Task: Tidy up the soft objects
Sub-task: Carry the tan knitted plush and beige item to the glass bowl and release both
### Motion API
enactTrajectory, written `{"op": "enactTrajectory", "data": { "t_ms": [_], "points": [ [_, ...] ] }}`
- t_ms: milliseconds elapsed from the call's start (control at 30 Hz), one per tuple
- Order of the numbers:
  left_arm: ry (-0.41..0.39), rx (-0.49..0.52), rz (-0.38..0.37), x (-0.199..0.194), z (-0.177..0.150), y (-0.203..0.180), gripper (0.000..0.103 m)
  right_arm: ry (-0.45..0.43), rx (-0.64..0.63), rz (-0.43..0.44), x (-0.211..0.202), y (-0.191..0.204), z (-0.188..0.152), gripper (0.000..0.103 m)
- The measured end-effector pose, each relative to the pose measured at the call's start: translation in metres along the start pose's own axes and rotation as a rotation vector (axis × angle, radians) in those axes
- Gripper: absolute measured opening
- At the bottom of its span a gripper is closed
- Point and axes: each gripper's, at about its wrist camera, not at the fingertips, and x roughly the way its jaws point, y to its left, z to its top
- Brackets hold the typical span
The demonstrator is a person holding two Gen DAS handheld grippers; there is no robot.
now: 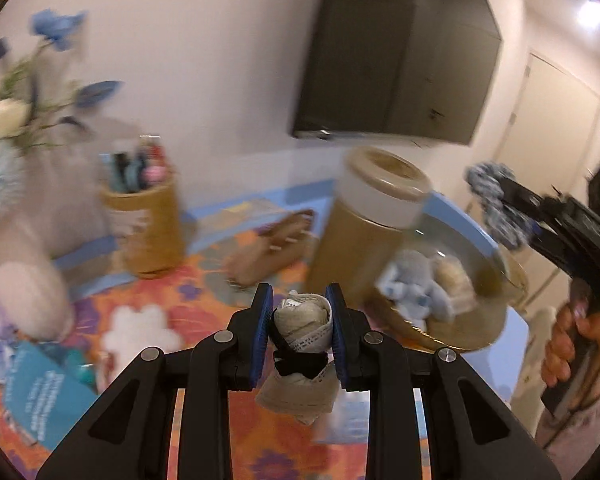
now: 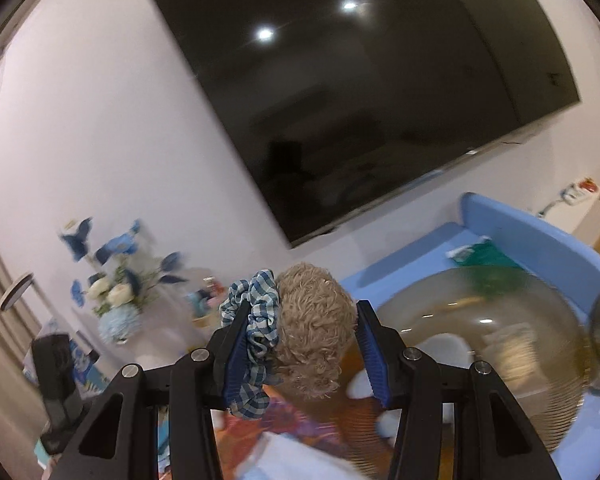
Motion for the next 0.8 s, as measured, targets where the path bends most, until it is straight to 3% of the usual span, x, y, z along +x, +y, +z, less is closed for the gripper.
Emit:
{"op": "enactTrajectory", "data": {
  "t_ms": [333,633,733,800],
  "points": [
    [0.052,0.181,-0.152,0.046,-0.004,-0.078,0.024,0.023,0.045,-0.159,0.016,-0.057,0.018,0.049],
    [0.037,0.248,-0.231,0.09,0.007,-0.138,0.028,0.09,0.013,-0.307,0.041,-0.086,0.04,0.05],
    [0.063,0.279,-0.249,0.101,0.009,-0.148,0.051,0.127,0.001,-0.33,0.047,-0.092,0.042,0.063],
    [0.06,0.298,-0.223,0.102,0.007,-0.153,0.084,0.131,-0.008,-0.348,0.047,-0.094,0.043,0.063]
  ]
}}
